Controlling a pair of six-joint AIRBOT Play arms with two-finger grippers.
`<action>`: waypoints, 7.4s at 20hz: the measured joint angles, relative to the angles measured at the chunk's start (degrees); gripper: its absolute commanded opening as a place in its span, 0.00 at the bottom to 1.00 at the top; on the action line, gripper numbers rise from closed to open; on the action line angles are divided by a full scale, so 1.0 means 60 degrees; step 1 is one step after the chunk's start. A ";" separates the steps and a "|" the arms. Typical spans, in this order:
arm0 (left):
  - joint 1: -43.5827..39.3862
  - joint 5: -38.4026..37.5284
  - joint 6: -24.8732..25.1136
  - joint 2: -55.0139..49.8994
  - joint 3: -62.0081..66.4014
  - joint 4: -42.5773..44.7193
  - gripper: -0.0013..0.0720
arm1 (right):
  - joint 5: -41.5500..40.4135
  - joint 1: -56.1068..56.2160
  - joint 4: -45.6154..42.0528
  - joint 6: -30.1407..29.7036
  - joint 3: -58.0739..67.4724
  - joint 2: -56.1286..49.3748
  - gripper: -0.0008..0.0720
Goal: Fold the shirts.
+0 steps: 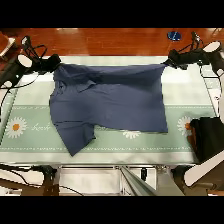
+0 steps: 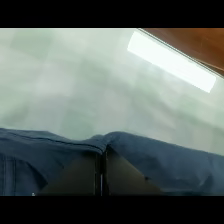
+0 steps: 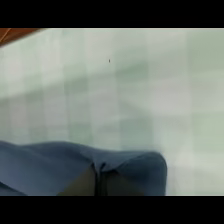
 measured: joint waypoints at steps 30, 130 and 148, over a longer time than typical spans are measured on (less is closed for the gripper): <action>0.4601 -0.6564 0.2812 0.4379 -0.5978 -0.0142 0.71 | 0.0605 -0.2342 -0.2025 0.0000 -0.9038 0.7847 0.57; -0.8335 -0.2306 0.1104 -0.3442 0.3461 -0.3238 0.06 | 0.2379 -0.1818 0.0597 -0.0980 -0.8142 1.1551 0.04; -0.2353 -0.5038 0.1031 0.2025 0.1158 -0.1264 0.06 | 0.0368 0.2386 0.1188 -0.0408 -0.6065 0.8167 0.04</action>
